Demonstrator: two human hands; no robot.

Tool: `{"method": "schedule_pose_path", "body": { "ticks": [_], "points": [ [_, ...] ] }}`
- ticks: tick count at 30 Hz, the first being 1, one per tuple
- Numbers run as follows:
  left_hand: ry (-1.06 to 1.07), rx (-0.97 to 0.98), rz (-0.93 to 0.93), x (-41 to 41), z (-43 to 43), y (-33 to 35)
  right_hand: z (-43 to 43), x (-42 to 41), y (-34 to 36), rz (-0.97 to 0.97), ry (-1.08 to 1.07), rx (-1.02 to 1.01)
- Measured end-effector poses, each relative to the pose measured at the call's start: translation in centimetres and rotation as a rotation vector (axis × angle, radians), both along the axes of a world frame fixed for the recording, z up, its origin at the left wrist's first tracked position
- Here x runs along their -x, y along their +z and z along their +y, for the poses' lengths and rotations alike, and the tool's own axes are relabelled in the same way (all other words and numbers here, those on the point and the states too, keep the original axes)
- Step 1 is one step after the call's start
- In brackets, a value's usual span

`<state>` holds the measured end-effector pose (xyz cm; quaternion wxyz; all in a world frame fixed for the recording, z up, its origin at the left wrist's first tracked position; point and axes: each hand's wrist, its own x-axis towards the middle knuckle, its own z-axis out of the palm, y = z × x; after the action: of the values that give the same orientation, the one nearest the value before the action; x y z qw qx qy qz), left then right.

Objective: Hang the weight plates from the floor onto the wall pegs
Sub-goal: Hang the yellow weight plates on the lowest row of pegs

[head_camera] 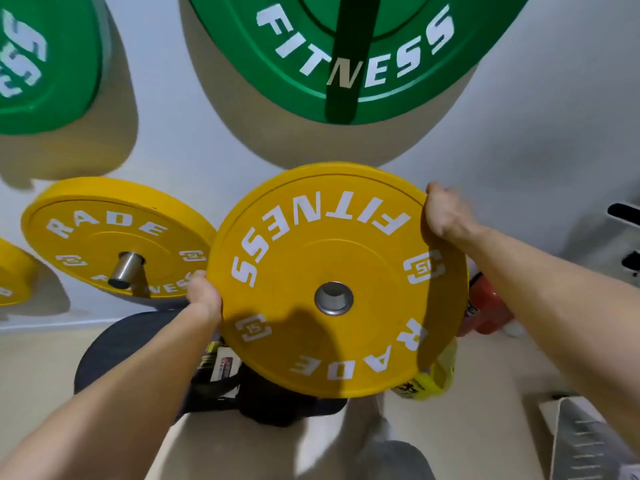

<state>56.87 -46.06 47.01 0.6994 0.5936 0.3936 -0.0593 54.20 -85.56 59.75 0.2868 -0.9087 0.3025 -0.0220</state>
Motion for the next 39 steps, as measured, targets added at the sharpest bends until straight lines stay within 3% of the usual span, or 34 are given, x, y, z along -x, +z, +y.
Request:
{"method": "schedule_pose_path", "body": {
  "ticks": [9, 20, 25, 29, 33, 39],
  "points": [
    [0.034, -0.069, 0.048, -6.2, -6.0, -5.1, -5.1, -9.1, -7.0, 0.085, 0.065, 0.019],
    [0.097, -0.030, 0.133, -7.5, -6.4, -12.2, -5.0, -11.8, -12.8, 0.097, 0.180, 0.052],
    [0.161, 0.054, 0.125, -7.7, -7.2, -13.8, -4.3, -11.7, -12.4, 0.000, 0.145, 0.027],
    [0.338, 0.054, 0.119, -7.0, -8.5, -14.4, -2.6, -10.6, -11.7, -0.122, 0.120, 0.013],
    [0.354, 0.251, 0.255, -6.7, -11.1, -11.2, 0.4, -8.9, -9.8, -0.191, 0.233, 0.185],
    [0.222, 0.644, 0.204, -5.4, -16.2, -4.8, 5.8, -7.5, -7.4, -0.189, 0.379, 0.463]
  ]
}}
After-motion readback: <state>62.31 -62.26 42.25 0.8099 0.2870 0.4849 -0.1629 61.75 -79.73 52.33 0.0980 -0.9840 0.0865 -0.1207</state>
